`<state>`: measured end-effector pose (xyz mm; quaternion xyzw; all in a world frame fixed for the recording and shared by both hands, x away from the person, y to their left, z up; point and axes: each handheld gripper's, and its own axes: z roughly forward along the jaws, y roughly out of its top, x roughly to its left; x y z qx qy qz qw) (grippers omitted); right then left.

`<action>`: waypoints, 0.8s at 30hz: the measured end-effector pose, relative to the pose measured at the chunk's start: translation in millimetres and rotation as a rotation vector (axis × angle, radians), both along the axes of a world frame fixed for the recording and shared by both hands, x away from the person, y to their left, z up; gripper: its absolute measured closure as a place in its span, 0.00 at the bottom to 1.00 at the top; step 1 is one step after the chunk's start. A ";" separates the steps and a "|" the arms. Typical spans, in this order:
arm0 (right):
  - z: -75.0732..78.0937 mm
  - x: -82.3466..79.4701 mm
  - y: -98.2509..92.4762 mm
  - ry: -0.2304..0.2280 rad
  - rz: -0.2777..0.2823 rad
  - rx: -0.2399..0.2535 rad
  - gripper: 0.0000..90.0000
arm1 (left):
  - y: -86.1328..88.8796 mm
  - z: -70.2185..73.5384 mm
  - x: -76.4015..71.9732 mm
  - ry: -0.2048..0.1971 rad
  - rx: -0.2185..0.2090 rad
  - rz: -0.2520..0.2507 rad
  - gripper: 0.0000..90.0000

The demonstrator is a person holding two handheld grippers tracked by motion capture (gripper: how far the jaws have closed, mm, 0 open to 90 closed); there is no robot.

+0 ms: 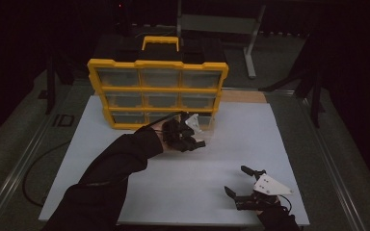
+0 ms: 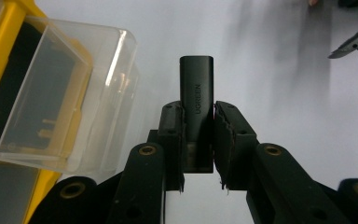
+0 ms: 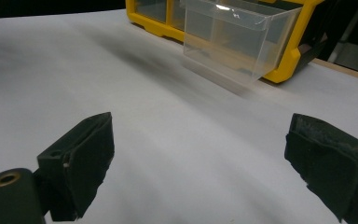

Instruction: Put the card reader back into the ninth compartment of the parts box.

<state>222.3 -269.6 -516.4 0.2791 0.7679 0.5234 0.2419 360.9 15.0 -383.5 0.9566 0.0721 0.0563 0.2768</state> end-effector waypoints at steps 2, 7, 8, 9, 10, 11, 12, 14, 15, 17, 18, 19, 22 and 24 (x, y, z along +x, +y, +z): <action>0.2 -0.2 -0.2 0.003 0.001 0.001 0.09 | -0.4 0.6 3.1 -0.002 0.003 0.010 0.83; 0.2 -0.6 0.3 0.004 0.001 0.005 0.09 | 0.5 3.4 11.7 -0.002 -0.003 0.035 0.83; 0.2 -0.2 0.0 0.003 0.001 -0.001 0.09 | 0.5 3.4 11.7 -0.002 -0.003 0.035 0.83; 0.2 -0.2 0.0 0.003 0.001 -0.001 0.09 | 1.0 4.3 13.2 -0.003 -0.003 0.037 0.83; 0.1 -0.2 -0.3 0.004 0.001 0.000 0.09 | 1.5 4.9 14.5 -0.005 -0.008 0.046 0.83; 0.1 -0.1 -0.4 0.002 0.002 0.002 0.09 | 1.9 5.5 15.9 -0.003 -0.011 0.049 0.83; 0.2 -0.5 -0.2 0.005 0.002 0.005 0.09 | 2.2 6.0 17.1 -0.004 -0.010 0.051 0.83; 0.2 -0.2 -0.4 0.005 0.003 0.000 0.09 | 2.9 7.1 21.3 -0.005 -0.014 0.065 0.83; 0.2 -0.2 -0.4 0.005 0.003 0.000 0.09 | 2.9 7.1 21.3 -0.005 -0.014 0.065 0.83; 0.2 -0.7 0.4 0.004 0.000 0.006 0.09 | 3.6 7.6 24.1 -0.002 -0.017 0.074 0.83; 0.2 -0.7 0.4 0.004 0.000 0.006 0.09 | 3.7 7.7 25.0 -0.005 -0.021 0.079 0.83; 0.2 -0.1 -0.4 0.002 0.004 -0.001 0.09 | 4.6 8.4 28.0 -0.001 -0.028 0.088 0.83; 0.1 -0.3 -0.4 0.006 0.003 -0.002 0.09 | 5.9 8.9 31.8 0.003 -0.039 0.109 0.83; -0.1 -0.2 0.4 0.003 0.002 0.003 0.09 | 7.0 9.2 36.9 -0.004 -0.041 0.131 0.83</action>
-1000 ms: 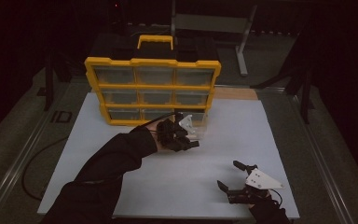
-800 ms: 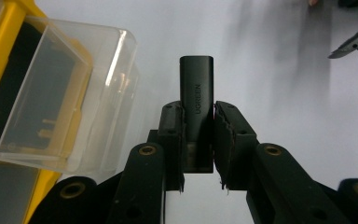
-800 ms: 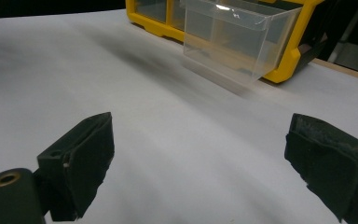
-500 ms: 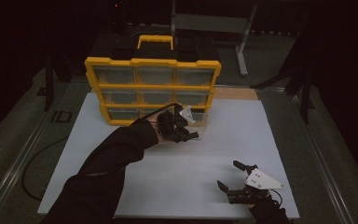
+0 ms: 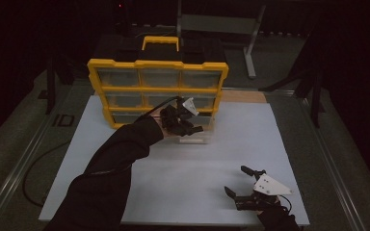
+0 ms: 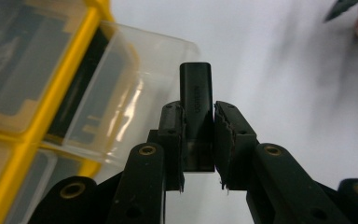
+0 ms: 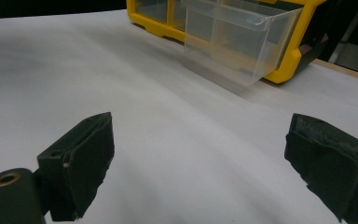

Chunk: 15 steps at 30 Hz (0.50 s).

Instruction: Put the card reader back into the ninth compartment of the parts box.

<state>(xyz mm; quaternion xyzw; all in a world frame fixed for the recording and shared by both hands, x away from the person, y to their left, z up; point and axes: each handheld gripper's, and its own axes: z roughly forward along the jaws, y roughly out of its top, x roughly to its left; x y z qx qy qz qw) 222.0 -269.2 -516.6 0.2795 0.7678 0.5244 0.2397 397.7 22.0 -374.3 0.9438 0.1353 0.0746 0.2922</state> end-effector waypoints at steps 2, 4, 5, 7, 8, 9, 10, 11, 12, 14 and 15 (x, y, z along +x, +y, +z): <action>-0.1 0.1 -0.4 0.001 -0.001 -0.004 0.09 | 0.3 -0.1 1.5 0.001 -0.003 0.003 0.83; -0.2 0.0 -0.4 0.005 0.001 0.002 0.09 | 0.6 -0.2 4.3 -0.004 -0.007 0.018 0.83; -0.2 0.0 -0.4 0.005 0.001 0.002 0.09 | 0.4 -0.6 5.5 -0.004 -0.009 0.022 0.83; -0.5 0.4 -0.2 0.003 0.002 0.001 0.09 | -0.9 -1.8 8.7 -0.005 -0.013 0.036 0.83; -0.5 0.4 -0.2 0.003 0.002 0.001 0.09 | -0.9 -1.8 8.7 -0.005 -0.013 0.036 0.83; -0.2 0.1 -0.5 0.008 0.003 -0.002 0.09 | -2.4 -3.3 10.6 -0.008 -0.009 0.045 0.83; -0.1 0.0 -0.3 0.002 -0.001 -0.003 0.09 | -3.3 -4.2 11.7 -0.010 -0.010 0.050 0.83; 0.0 0.0 -0.4 0.001 -0.001 -0.003 0.09 | -3.3 -4.2 11.7 -0.010 -0.010 0.050 0.83; 0.0 0.0 -0.4 0.001 -0.001 -0.003 0.09 | -4.1 -4.8 12.8 -0.013 -0.012 0.057 0.83; -0.4 0.3 -0.5 0.005 0.003 -0.002 0.09 | -5.4 -5.9 14.8 -0.015 -0.019 0.065 0.83; -0.4 0.2 -0.3 0.006 0.002 0.001 0.09 | -6.1 -6.4 16.1 -0.017 -0.022 0.073 0.83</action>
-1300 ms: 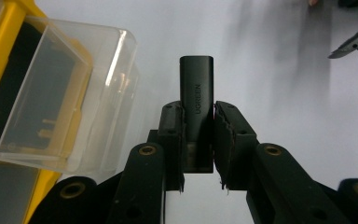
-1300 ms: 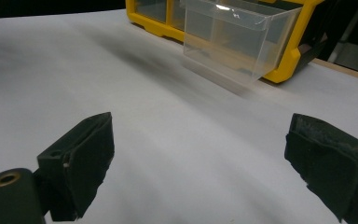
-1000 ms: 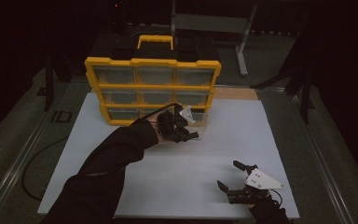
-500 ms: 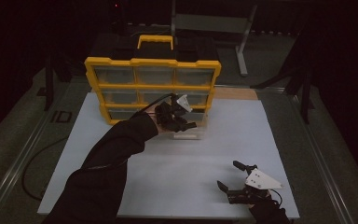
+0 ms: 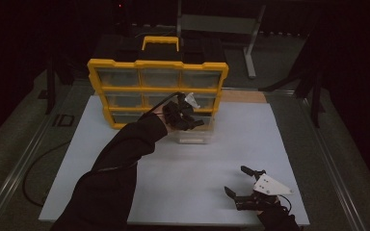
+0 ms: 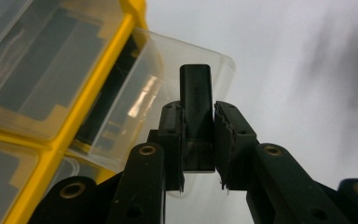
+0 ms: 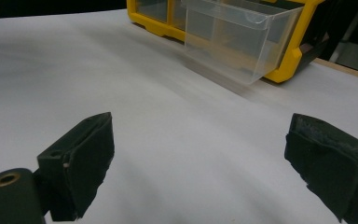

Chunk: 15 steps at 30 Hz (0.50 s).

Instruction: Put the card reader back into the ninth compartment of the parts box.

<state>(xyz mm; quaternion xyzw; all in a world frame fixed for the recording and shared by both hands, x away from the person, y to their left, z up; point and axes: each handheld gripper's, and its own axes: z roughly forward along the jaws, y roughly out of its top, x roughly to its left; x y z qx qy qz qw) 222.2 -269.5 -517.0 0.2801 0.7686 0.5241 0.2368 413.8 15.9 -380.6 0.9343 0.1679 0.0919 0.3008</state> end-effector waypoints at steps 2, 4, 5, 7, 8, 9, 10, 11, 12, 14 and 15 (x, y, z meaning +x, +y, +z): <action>0.0 0.2 0.1 -0.005 0.001 -0.001 0.09 | -2.7 -2.4 3.6 0.003 0.004 0.007 0.83; -0.1 0.3 0.0 -0.002 0.002 -0.001 0.09 | -4.4 -4.2 6.0 0.003 0.003 0.018 0.83; -0.2 0.2 0.0 -0.001 0.001 0.002 0.09 | -5.1 -5.1 7.4 0.005 0.002 0.019 0.83; 0.1 0.1 -0.1 -0.004 0.001 0.002 0.09 | -7.1 -6.5 9.1 0.005 -0.002 0.026 0.83; 0.1 0.1 -0.1 -0.004 0.001 0.002 0.09 | -7.1 -6.5 9.1 0.005 -0.002 0.026 0.83; 0.0 0.0 -0.1 0.000 0.001 0.002 0.09 | -8.2 -7.2 9.9 0.001 -0.001 0.025 0.83; -0.2 0.1 0.0 0.000 0.001 0.004 0.09 | -9.7 -9.2 11.4 0.010 -0.006 0.031 0.83; -0.2 0.1 -0.2 0.002 0.002 0.004 0.09 | -9.7 -9.2 11.4 0.010 -0.006 0.031 0.83; -0.2 0.0 0.0 0.000 0.001 0.005 0.09 | -11.4 -12.0 13.3 0.000 0.001 0.041 0.83; -0.1 0.1 -0.1 0.001 0.003 0.002 0.09 | -12.0 -13.4 14.2 0.003 -0.007 0.047 0.83; -0.3 0.3 -0.1 0.000 0.005 0.000 0.09 | -12.2 -14.6 15.7 -0.002 -0.011 0.054 0.83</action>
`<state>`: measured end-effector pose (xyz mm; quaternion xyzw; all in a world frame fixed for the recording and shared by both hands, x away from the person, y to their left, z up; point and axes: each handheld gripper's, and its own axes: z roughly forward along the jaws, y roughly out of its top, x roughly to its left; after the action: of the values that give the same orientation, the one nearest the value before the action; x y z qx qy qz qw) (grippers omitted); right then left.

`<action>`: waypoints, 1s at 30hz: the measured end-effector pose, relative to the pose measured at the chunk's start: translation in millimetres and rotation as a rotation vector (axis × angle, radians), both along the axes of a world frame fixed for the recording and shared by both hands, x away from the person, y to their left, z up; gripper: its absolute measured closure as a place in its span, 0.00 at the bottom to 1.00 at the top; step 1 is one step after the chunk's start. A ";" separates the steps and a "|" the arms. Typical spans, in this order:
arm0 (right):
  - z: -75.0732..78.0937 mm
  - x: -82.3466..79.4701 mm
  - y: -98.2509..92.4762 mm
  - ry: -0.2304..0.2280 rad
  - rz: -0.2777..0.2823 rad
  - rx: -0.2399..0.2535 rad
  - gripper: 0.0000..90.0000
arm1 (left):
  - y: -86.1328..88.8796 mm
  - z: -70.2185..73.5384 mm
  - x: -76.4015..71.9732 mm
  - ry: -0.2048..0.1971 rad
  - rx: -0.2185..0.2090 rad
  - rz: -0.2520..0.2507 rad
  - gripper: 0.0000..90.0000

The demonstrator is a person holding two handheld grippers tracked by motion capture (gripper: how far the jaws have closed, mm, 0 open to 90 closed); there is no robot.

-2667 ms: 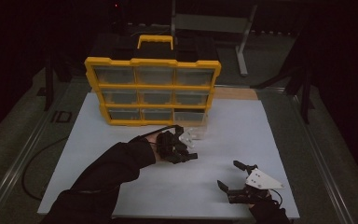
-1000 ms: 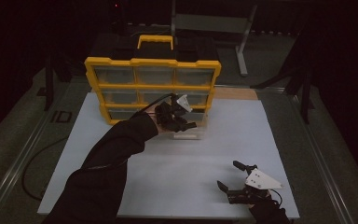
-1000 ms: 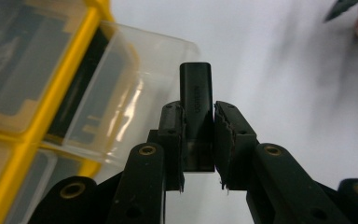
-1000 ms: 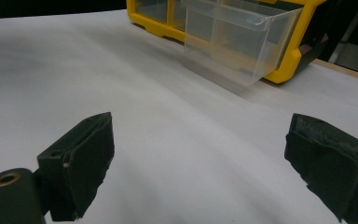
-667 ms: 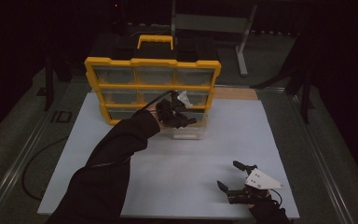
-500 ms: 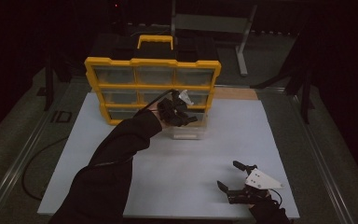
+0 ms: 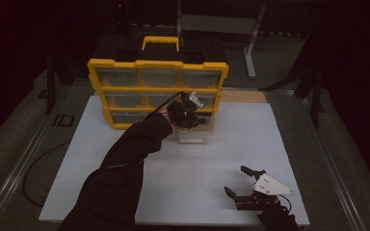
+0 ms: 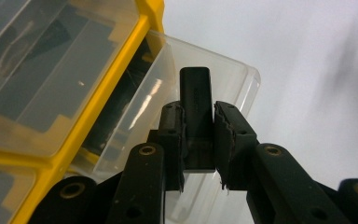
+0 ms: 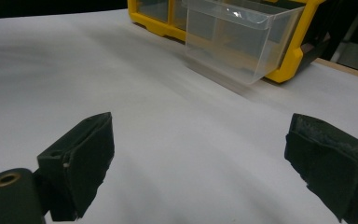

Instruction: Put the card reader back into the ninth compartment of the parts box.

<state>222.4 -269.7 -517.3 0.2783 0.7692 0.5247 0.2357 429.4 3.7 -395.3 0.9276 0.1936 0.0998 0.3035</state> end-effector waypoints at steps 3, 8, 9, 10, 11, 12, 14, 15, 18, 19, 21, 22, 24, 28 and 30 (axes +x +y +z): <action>0.4 -0.5 -0.1 0.003 -0.005 0.002 0.09 | 0.5 -5.0 4.8 -0.003 0.001 0.034 0.72; 0.5 -0.6 -0.5 0.003 -0.006 0.003 0.09 | 3.0 -4.1 2.9 0.006 -0.006 0.043 0.59; 0.7 -0.6 -0.7 0.003 -0.005 0.001 0.09 | 3.0 -4.1 2.9 0.006 -0.006 0.043 0.56; 0.7 -0.6 -0.7 0.003 -0.005 0.001 0.09 | 3.2 -3.4 1.9 0.008 -0.006 0.040 0.56; 0.6 -0.6 -0.6 0.003 -0.004 0.000 0.09 | 3.5 -2.3 1.0 0.009 -0.004 0.039 0.54; 0.6 -0.5 -0.5 0.004 -0.005 0.000 0.09 | 4.4 -0.5 -0.8 0.016 -0.006 0.035 0.48; 0.8 -0.4 -0.5 -0.006 -0.006 0.003 0.09 | 4.7 0.4 -2.3 0.012 -0.004 0.038 0.45; 0.8 -0.4 -0.5 -0.006 -0.006 0.003 0.09 | 5.4 1.4 -3.1 0.016 -0.004 0.031 0.45; 0.6 -0.3 -0.5 -0.003 -0.007 0.004 0.09 | 8.7 6.8 -8.1 0.007 -0.005 0.023 0.39; 0.6 -0.3 -0.5 -0.003 -0.007 0.004 0.09 | 8.7 6.8 -8.1 0.007 -0.005 0.023 0.36; 0.8 -0.1 -0.6 -0.009 -0.007 0.004 0.09 | 10.5 8.9 -9.9 0.006 -0.007 0.023 0.32; 0.7 -0.3 -0.6 -0.003 -0.007 0.002 0.09 | 11.3 9.9 -10.5 0.003 -0.005 0.023 0.31; 0.8 -0.5 -0.8 0.003 -0.009 -0.001 0.09 | 13.9 12.8 -12.7 -0.001 -0.014 0.019 0.28; 0.8 -0.5 -0.6 0.001 -0.010 -0.001 0.09 | 15.4 14.7 -14.9 0.007 -0.022 0.011 0.22; 0.3 -0.2 -0.3 0.002 -0.010 0.001 0.09 | 16.9 15.8 -16.4 0.000 -0.027 0.015 0.17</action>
<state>222.2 -270.0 -517.0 0.2827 0.7679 0.5236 0.2372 413.0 20.6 -379.4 0.9219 0.2019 0.0994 0.3153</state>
